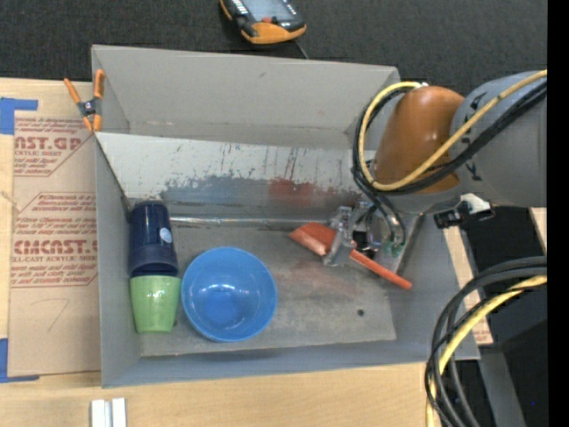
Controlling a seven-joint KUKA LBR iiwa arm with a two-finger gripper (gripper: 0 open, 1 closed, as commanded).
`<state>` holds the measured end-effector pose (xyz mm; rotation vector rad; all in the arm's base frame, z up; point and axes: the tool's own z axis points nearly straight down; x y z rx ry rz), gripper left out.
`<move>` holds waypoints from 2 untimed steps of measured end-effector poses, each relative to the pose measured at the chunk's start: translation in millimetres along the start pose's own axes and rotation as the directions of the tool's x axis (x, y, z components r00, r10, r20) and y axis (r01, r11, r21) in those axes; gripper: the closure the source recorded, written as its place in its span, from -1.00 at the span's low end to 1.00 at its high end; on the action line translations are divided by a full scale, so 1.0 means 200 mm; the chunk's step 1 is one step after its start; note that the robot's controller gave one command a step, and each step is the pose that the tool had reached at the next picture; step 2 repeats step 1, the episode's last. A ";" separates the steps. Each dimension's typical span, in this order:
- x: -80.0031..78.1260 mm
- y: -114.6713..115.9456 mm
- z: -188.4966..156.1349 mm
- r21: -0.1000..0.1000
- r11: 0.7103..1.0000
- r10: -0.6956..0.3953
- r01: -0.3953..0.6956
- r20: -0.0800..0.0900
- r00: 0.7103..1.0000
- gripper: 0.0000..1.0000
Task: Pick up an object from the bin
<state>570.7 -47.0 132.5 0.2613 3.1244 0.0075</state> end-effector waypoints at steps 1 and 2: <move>0.00 0.00 -0.05 0.000 1.000 0.000 0.000 0.001 1.000 1.00; 0.00 0.00 -0.05 0.000 1.000 0.000 0.000 0.001 1.000 1.00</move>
Offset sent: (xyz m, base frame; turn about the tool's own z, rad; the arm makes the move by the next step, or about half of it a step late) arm 0.0001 0.0000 0.0479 -0.0001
